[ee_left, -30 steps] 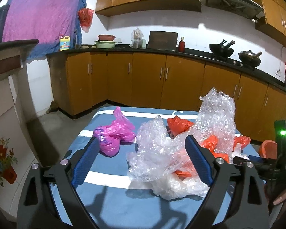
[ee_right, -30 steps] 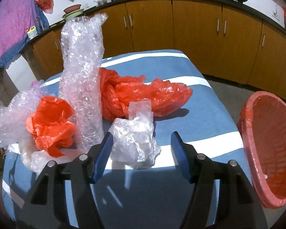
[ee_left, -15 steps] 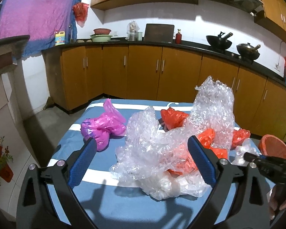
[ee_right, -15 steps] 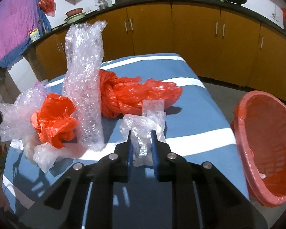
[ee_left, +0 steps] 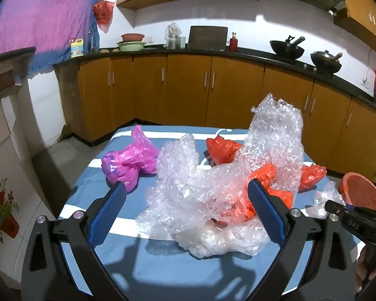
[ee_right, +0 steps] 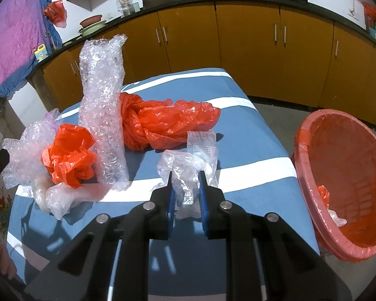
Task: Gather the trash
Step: 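Close the left gripper on the clear bubble-wrap bag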
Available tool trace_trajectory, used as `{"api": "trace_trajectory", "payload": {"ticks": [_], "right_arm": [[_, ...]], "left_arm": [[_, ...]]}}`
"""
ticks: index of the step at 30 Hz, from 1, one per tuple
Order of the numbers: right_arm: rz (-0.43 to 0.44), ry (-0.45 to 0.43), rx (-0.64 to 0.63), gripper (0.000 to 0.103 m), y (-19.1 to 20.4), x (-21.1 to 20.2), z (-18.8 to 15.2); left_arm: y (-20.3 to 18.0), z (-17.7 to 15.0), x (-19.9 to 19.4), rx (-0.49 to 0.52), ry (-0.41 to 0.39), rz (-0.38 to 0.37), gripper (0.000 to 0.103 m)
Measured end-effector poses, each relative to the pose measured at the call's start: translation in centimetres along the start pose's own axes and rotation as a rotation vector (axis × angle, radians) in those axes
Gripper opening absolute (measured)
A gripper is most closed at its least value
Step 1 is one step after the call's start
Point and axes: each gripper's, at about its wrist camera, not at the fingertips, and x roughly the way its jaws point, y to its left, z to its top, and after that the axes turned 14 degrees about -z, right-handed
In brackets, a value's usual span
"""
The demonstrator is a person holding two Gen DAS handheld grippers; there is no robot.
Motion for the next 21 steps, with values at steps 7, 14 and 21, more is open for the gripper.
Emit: {"api": "trace_trajectory", "payload": {"ticks": [7,14,21], "right_arm": [[-0.004,0.006,0.004,0.018,-0.2,-0.1,-0.1],[-0.005,0.007,0.003,0.018,-0.2,-0.2,0.0],[-0.008,0.007,-0.001,0.018,-0.4,-0.3,-0.1]], "left_arm": [[0.6,-0.4,1.5,-0.009,0.046,0.052,0.096],[3.1,-0.1,2.3,-0.096,0.075,-0.005,0.053],[3.8,-0.2,1.9,-0.118,0.078,-0.071,0.010]]}}
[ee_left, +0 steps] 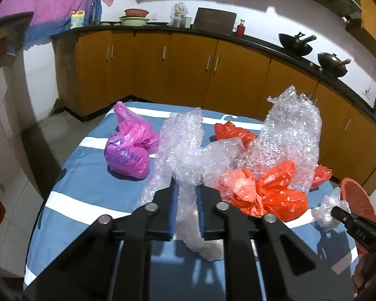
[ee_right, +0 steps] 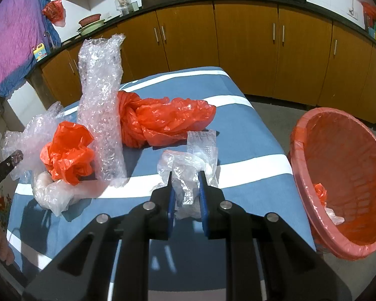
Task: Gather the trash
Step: 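Close the left gripper on the clear bubble-wrap bag, then carry both clear bags over the red basket and open both grippers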
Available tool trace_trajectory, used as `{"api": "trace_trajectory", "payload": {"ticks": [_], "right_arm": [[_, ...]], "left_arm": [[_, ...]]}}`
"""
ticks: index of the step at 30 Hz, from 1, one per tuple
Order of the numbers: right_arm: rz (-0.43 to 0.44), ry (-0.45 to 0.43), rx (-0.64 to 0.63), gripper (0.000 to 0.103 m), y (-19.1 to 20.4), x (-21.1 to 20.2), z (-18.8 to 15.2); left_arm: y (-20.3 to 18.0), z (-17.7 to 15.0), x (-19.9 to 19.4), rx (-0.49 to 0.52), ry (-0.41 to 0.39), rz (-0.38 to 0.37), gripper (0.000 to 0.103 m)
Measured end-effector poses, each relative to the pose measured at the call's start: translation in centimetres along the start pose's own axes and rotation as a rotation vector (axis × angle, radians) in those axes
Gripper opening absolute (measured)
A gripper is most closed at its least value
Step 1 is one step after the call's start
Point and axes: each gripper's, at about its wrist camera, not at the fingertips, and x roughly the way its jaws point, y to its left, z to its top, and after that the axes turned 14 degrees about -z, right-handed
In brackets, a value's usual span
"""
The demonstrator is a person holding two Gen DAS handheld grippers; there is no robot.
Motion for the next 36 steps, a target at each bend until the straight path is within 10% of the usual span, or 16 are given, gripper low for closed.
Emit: {"api": "trace_trajectory", "payload": {"ticks": [17,36], "right_arm": [[0.022,-0.071,0.032,0.018,-2.0,-4.0,0.0],[-0.059,-0.151,0.159,0.018,-10.5,-8.2,-0.1]], "left_arm": [[-3.1,2.1,-4.7,0.053,-0.105,-0.081,0.006],[-14.5,1.8,-4.8,0.171,-0.111,-0.337,0.006]]}}
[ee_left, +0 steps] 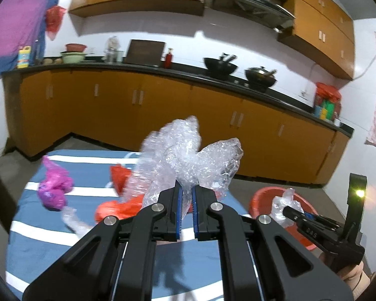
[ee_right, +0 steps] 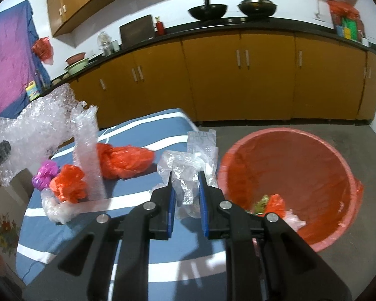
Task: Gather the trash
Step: 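Carry both clear bags over the red basket and open both grippers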
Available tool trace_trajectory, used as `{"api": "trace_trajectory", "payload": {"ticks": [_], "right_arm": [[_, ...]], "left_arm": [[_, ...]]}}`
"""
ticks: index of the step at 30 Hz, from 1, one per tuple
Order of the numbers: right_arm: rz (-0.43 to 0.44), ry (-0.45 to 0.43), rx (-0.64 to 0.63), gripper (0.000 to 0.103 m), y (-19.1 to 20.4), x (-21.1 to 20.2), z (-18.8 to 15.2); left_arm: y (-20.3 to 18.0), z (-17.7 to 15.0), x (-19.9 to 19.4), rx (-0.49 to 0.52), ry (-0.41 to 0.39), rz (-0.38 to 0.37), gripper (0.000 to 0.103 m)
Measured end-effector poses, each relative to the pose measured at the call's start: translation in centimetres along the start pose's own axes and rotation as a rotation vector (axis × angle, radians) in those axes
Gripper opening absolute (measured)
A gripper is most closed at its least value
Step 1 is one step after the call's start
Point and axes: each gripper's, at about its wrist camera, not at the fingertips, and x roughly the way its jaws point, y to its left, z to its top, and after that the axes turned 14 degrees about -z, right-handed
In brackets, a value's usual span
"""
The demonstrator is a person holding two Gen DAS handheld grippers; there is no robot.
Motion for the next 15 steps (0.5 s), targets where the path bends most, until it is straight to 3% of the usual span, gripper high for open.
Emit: {"api": "trace_trajectory", "payload": {"ticks": [15], "right_arm": [[-0.150,-0.008,0.111,0.018,-9.5,0.1,-0.3]], "left_arm": [[-7.9,-1.9,6.1,0.055,0.084,-0.187,0.006]]}}
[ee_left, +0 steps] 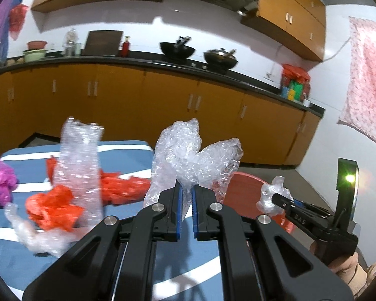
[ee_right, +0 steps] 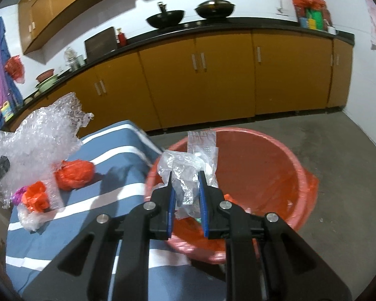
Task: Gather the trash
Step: 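Carry both clear bags over the red basket and open both grippers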
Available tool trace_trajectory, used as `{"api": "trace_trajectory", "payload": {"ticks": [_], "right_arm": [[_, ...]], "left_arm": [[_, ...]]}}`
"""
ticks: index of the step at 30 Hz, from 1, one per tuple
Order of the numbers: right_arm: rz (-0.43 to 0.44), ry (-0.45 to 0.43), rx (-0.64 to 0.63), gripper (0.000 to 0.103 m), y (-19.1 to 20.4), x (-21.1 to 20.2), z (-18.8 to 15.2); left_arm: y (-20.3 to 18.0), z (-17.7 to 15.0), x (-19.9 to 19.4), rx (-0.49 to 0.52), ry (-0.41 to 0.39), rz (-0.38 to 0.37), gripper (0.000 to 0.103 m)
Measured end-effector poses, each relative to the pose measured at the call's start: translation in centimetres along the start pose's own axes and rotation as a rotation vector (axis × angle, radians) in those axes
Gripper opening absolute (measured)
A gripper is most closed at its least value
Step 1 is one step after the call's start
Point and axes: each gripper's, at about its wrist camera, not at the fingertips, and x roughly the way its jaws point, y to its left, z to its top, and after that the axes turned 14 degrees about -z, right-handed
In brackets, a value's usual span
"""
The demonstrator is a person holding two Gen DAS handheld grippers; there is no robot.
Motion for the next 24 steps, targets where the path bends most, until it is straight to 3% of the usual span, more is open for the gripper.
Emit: {"api": "trace_trajectory", "payload": {"ticks": [12,24], "right_arm": [[-0.075,0.010,0.054,0.018,-5.0,2.4,0.3],[-0.098,0.026,0.074,0.018,-6.6,5.8,1.2]], "left_arm": [[-4.3,-1.1,6.7,0.033,0.077,-0.112,0.006],[-5.6,-3.0,12.4,0.048,0.174,-0.149,0.006]]}}
